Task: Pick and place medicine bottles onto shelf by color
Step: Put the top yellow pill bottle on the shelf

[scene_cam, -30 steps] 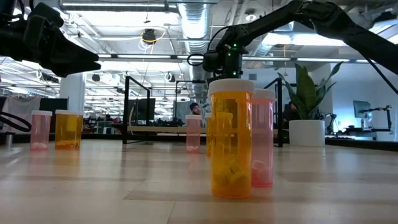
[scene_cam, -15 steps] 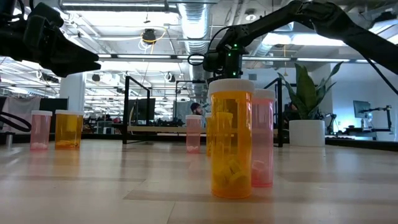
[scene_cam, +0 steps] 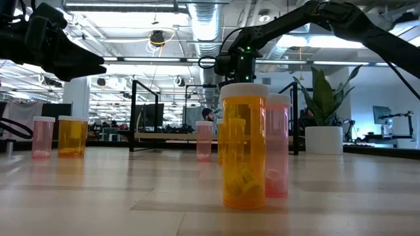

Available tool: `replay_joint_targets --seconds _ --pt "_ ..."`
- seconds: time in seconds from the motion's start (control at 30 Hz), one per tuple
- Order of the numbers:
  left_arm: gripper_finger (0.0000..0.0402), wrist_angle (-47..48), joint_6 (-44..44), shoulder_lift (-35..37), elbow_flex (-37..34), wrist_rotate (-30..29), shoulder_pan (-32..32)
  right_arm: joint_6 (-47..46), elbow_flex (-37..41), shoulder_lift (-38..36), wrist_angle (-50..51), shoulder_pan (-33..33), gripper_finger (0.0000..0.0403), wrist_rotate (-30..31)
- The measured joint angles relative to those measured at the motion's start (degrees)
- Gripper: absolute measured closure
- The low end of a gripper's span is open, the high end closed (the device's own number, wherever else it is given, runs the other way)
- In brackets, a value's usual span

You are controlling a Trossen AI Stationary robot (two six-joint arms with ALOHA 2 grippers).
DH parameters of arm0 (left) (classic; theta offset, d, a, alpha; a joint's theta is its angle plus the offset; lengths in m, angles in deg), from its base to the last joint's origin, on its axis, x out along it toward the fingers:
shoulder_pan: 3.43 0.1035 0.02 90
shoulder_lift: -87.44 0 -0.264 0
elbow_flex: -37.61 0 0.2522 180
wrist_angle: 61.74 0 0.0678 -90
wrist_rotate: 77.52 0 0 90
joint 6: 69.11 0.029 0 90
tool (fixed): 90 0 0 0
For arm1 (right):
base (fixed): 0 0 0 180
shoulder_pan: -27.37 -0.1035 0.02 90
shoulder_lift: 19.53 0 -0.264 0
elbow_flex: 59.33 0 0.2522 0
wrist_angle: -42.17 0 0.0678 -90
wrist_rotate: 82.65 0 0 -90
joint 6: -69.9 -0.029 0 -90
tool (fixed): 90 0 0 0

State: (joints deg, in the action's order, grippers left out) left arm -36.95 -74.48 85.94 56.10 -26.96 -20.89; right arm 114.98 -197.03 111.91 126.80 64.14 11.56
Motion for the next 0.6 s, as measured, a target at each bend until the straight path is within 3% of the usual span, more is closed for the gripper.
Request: replay_joint_targets --seconds 0.6 --pt "0.0129 0.0 0.0 0.0 0.0 -0.01 0.02 0.02 0.19 0.02 -0.85 0.01 0.0254 -0.92"
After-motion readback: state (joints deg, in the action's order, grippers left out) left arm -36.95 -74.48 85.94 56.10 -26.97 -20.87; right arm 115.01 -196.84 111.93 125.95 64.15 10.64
